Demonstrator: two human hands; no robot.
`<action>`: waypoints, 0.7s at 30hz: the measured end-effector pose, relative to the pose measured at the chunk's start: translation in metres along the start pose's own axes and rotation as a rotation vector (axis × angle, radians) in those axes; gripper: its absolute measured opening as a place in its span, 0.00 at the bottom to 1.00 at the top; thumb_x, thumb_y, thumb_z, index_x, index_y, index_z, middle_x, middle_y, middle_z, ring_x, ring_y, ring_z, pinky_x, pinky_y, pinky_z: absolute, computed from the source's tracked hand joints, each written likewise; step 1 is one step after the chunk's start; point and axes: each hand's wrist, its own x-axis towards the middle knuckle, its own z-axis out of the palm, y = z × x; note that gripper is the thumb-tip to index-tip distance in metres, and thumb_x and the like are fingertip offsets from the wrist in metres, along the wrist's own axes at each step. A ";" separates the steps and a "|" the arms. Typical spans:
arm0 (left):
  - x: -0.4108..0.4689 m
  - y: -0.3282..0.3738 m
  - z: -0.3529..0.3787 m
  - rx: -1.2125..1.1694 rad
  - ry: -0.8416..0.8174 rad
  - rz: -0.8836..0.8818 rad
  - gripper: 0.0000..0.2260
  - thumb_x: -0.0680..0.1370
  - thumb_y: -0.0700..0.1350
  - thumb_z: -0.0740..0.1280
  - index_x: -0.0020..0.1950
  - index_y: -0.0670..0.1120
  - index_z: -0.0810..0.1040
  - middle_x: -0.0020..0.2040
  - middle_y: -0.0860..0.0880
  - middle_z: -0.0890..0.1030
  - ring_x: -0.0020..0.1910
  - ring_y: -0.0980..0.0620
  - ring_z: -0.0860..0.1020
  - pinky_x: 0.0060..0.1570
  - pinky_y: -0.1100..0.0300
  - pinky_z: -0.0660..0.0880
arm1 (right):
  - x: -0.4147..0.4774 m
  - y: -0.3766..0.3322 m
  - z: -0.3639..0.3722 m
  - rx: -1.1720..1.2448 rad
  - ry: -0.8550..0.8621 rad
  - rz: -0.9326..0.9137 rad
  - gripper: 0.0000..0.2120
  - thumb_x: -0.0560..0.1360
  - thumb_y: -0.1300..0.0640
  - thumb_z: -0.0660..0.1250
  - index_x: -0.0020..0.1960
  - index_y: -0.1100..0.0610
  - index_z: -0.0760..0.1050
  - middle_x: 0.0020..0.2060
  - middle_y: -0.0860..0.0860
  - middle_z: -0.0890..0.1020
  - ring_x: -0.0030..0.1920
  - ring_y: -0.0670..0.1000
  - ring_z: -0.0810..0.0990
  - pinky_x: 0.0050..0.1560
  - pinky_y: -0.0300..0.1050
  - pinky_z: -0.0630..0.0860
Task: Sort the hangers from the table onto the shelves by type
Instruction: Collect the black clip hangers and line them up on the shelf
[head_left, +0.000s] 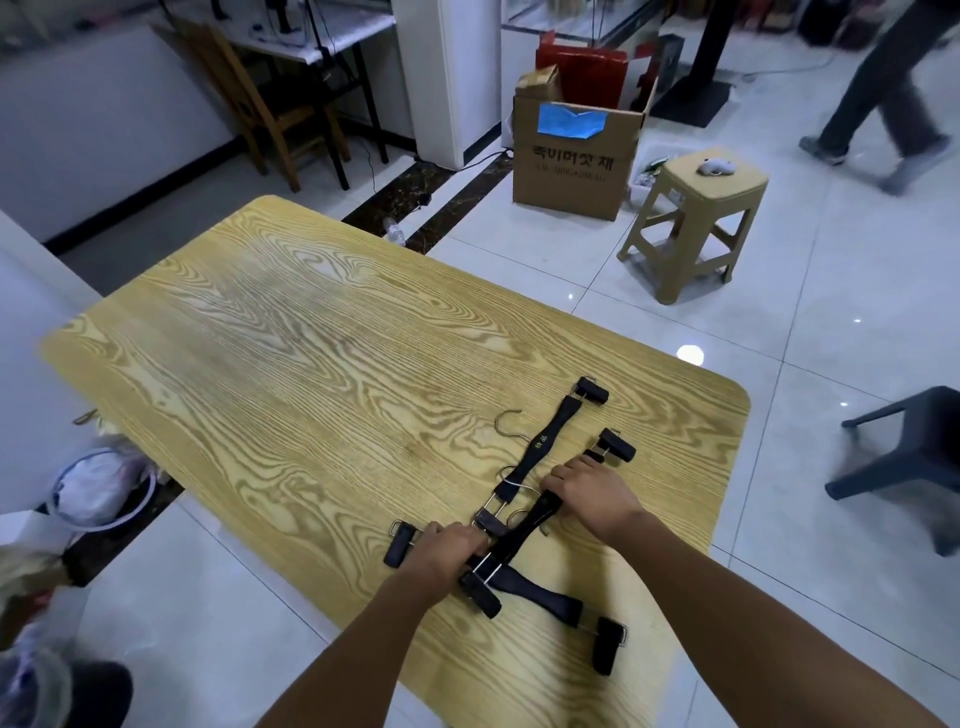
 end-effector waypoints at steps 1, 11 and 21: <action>-0.001 0.002 -0.002 -0.007 -0.018 -0.026 0.18 0.74 0.33 0.61 0.62 0.47 0.69 0.62 0.47 0.74 0.60 0.45 0.70 0.54 0.57 0.63 | -0.003 0.001 -0.002 0.015 -0.011 -0.004 0.15 0.80 0.55 0.59 0.67 0.52 0.69 0.61 0.50 0.76 0.63 0.54 0.72 0.68 0.46 0.61; -0.011 0.011 -0.009 -0.040 -0.036 -0.023 0.17 0.79 0.36 0.59 0.66 0.47 0.69 0.65 0.45 0.73 0.63 0.44 0.69 0.59 0.56 0.64 | -0.023 0.001 -0.013 0.163 -0.080 0.022 0.18 0.77 0.52 0.64 0.66 0.53 0.71 0.59 0.50 0.78 0.61 0.53 0.72 0.56 0.46 0.69; -0.007 0.020 -0.003 -0.098 -0.087 -0.018 0.20 0.77 0.38 0.59 0.69 0.48 0.67 0.65 0.42 0.71 0.65 0.43 0.67 0.64 0.57 0.67 | -0.010 -0.020 -0.011 0.144 -0.057 0.045 0.10 0.75 0.56 0.68 0.56 0.52 0.76 0.52 0.50 0.82 0.56 0.54 0.77 0.54 0.43 0.67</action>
